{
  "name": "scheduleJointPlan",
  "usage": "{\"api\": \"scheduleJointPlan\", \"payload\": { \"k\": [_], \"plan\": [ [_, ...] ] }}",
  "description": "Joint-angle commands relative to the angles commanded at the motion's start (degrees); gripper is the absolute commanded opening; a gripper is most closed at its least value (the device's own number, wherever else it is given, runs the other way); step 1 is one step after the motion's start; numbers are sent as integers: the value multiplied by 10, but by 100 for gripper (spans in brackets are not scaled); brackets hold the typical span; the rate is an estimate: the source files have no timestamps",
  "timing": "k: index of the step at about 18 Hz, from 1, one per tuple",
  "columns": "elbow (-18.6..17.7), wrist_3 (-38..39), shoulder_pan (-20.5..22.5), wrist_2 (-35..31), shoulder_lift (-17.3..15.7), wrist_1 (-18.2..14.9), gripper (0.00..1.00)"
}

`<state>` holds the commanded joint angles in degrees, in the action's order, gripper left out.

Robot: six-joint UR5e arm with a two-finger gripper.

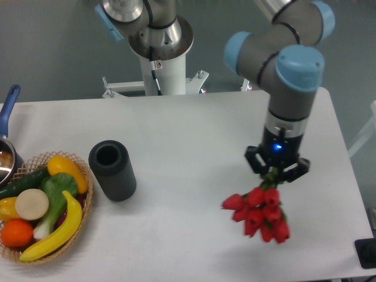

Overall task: Insert the flowers into the vase
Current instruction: 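Carry the red tulip bunch with the gripper toward the black vase, then raise the tulips and align their stems above the vase opening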

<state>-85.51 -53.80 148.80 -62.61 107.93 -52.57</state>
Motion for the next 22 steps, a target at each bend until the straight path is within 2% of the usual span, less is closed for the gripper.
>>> {"api": "scheduleJointPlan", "payload": {
  "k": [1, 5, 9, 10, 12, 13, 15, 18, 22],
  "plan": [
    [-3, 5, -1, 29, -4, 11, 0],
    [-17, 39, -31, 146, -14, 15, 0],
    [-29, 41, -61, 188, -23, 22, 0],
    [-37, 41, -67, 216, -23, 37, 0],
    [-73, 41, -67, 289, -30, 94, 0],
    [-89, 41, -66, 331, -36, 110, 0],
    [-110, 35, -60, 410, -46, 115, 0],
    [-127, 29, -37, 485, -65, 116, 0],
    [-164, 18, -22, 515, -101, 116, 0]
  ]
}}
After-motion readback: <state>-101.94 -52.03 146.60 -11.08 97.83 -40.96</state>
